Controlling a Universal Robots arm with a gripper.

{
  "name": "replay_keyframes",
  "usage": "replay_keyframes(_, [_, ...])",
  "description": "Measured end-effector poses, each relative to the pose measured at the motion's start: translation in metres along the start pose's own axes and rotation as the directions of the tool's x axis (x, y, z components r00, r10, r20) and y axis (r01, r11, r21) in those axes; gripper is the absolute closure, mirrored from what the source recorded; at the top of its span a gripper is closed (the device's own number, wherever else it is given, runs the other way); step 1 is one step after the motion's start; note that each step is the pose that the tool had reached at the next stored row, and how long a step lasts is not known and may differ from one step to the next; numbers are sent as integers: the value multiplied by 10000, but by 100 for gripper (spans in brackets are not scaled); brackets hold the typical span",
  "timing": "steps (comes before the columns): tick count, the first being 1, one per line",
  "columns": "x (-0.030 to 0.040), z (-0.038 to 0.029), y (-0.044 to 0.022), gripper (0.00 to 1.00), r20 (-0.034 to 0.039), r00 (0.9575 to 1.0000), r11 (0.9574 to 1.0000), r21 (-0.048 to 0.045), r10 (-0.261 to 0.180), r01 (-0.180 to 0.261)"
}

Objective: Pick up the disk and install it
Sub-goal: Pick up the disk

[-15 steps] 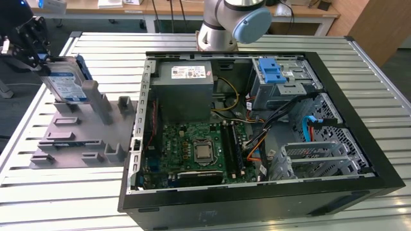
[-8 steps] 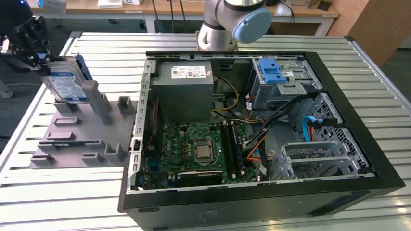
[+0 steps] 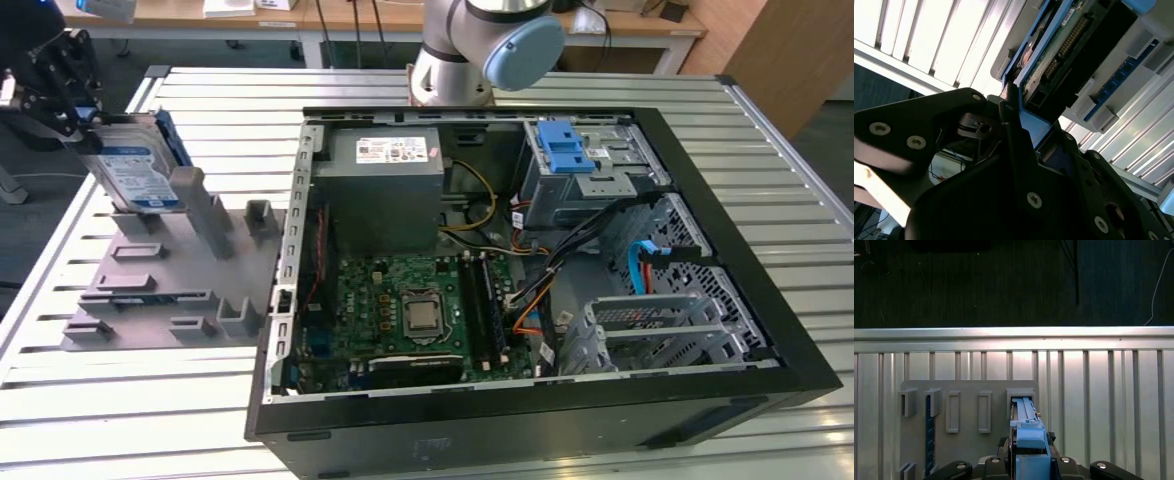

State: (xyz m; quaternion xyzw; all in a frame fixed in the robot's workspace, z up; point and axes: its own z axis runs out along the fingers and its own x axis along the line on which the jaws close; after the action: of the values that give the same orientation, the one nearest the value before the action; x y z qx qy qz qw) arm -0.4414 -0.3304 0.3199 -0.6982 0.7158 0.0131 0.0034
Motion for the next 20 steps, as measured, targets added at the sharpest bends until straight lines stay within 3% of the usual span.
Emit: replay_keyframes(20, [-4,-169,2,64,1,10000,10000,1,-1,1])
